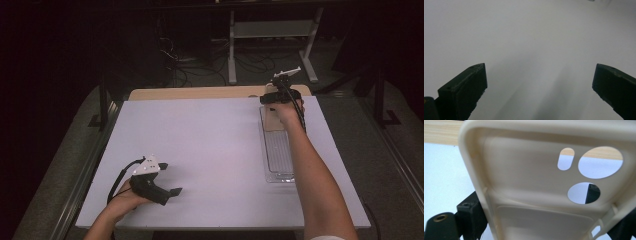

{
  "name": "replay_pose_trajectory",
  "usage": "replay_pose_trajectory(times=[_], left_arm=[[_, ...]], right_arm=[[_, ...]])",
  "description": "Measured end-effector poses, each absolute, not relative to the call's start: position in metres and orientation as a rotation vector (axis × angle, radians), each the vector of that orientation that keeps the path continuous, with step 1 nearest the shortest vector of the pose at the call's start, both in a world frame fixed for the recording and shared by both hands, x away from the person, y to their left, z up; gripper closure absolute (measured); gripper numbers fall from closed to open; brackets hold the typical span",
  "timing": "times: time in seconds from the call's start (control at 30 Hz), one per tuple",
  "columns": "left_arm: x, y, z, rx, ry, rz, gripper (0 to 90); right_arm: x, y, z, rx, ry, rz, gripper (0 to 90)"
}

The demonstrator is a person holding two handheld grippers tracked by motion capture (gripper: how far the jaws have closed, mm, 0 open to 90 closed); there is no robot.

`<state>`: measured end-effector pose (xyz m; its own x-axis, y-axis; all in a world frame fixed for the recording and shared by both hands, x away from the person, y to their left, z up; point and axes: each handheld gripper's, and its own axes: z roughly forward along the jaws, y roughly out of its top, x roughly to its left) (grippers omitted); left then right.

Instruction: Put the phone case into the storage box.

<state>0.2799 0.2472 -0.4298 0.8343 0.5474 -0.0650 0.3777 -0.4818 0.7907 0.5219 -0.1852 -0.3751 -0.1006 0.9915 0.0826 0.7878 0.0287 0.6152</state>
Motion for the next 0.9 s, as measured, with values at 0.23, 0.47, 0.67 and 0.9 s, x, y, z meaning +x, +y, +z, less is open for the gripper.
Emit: replay_pose_trajectory(times=[0.23, 0.47, 0.67, 0.9], left_arm=[[0.2795, 0.2464, -0.4294, 2.138, 0.671, 0.241, 0.0], [0.2791, 0.2456, -0.4301, 2.134, 0.674, 0.239, 0.0], [0.2786, 0.2453, -0.4302, 2.147, 0.673, 0.237, 0.0], [0.2786, 0.2449, -0.4304, 2.146, 0.668, 0.238, 0.0]], right_arm=[[0.5254, -0.1849, -0.3773, 1.798, 1.945, 0.756, 9.1], [0.5279, -0.1839, -0.3795, 1.804, 1.954, 0.760, 8.7], [0.5303, -0.1830, -0.3820, 1.802, 1.967, 0.752, 8.3], [0.5312, -0.1823, -0.3844, 1.807, 1.977, 0.753, 8.4]])
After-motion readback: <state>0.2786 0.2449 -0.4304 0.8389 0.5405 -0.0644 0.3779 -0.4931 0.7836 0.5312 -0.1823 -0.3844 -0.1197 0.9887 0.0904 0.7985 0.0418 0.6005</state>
